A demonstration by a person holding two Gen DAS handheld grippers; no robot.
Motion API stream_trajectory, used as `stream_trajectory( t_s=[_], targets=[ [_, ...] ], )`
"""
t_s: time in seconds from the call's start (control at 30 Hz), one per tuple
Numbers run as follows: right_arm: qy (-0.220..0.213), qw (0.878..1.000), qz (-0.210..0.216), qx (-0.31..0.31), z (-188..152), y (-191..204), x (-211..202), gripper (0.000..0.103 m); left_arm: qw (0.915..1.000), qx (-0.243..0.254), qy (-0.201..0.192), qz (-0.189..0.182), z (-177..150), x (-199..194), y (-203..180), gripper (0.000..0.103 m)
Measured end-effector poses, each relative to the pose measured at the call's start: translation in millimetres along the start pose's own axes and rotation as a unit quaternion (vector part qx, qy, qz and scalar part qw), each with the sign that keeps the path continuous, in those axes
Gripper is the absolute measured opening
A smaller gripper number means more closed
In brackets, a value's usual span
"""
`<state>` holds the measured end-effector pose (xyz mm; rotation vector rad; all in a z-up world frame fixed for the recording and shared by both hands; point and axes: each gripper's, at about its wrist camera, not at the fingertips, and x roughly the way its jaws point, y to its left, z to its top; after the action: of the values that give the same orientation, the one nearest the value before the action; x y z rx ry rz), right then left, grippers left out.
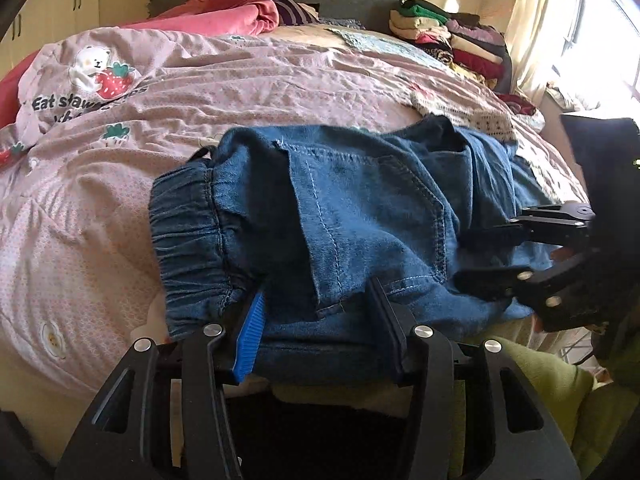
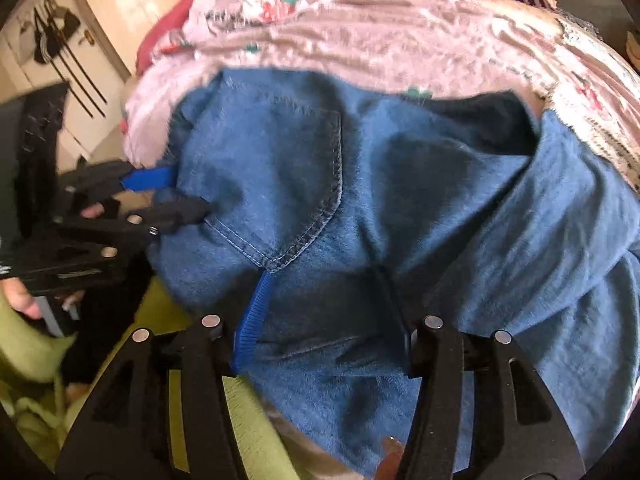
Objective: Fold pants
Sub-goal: 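Grasp the lace-trimmed leg hem with the right gripper and lift it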
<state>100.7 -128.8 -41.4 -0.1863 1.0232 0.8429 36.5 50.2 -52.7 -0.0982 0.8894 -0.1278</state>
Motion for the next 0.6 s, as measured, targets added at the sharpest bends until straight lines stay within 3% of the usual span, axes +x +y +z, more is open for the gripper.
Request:
stream_trajectory(
  t_s=[0.2,0.4,0.6],
  targets=[
    [-0.071,0.996,-0.032,0.044,1,-26,-53,0.055,0.9994,0.000,-0.035,-0.002,7,-36,-6,0.070],
    [-0.105,0.988,-0.078,0.085,8,-71,-85,0.064,0.9976,0.016,-0.063,-0.023,24,-62,-26,0.071],
    [-0.109,0.981,-0.122,0.100,51,-109,-90,0.068,0.9956,0.041,-0.031,-0.079,40,-37,-66,0.071]
  ],
)
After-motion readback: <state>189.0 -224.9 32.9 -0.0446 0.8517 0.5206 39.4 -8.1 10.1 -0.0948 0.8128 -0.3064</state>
